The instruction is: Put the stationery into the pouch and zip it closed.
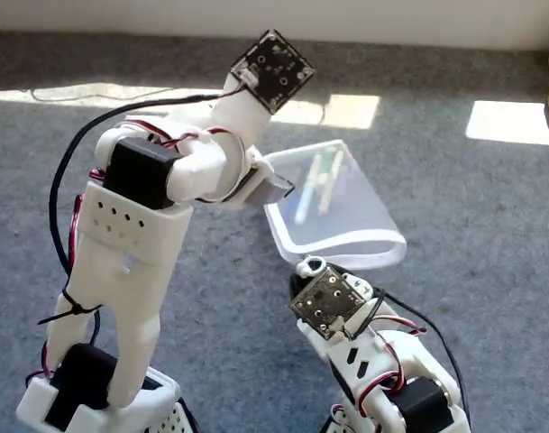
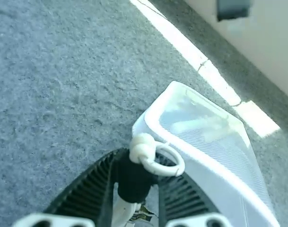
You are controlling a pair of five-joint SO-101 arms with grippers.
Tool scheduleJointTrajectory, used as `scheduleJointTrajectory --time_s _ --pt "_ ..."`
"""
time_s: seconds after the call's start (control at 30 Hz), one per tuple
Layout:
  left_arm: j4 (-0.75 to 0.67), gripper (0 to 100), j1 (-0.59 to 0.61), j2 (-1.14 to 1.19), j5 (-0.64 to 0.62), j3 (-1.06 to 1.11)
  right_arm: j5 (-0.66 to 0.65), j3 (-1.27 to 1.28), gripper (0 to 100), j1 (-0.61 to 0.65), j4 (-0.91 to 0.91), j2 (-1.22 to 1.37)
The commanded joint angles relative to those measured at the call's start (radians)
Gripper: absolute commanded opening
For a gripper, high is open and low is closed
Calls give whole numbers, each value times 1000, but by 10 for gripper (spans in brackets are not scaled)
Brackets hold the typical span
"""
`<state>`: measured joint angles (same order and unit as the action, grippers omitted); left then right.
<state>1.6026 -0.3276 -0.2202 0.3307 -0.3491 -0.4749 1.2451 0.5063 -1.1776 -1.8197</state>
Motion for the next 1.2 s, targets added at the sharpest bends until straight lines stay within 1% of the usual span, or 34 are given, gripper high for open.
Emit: scheduleJointTrajectory --time_s 0.0,0.1,0.2,0.27,0.37,0.47,0.57,0.77,0.9,1.0,1.17 --pt "71 316 13 -42 107 -39 -3 -19 6 -71 5 -16" --pt "71 316 12 -94 129 18 -3 -21 6 -94 5 -16" --pt "71 316 4 -196 158 97 -3 -21 6 -94 7 -16" --pt "61 316 -15 -265 175 176 -3 -21 6 -94 7 -16" --pt "2 316 -42 -364 187 335 0 -21 6 -99 7 -16" --pt "-100 316 -70 -470 187 512 38 -21 6 -99 7 -16" --pt "-218 317 -77 -579 187 679 44 -21 6 -101 7 -16" --pt "-393 316 -188 -769 189 972 46 -21 6 -131 7 -16" --pt "-499 316 -231 -837 189 1102 46 -21 6 -131 7 -16" --pt "-577 316 -252 -840 189 1176 46 -21 6 -131 7 -16" --pt "-749 316 -254 -840 189 1288 46 -21 6 -131 7 -16"
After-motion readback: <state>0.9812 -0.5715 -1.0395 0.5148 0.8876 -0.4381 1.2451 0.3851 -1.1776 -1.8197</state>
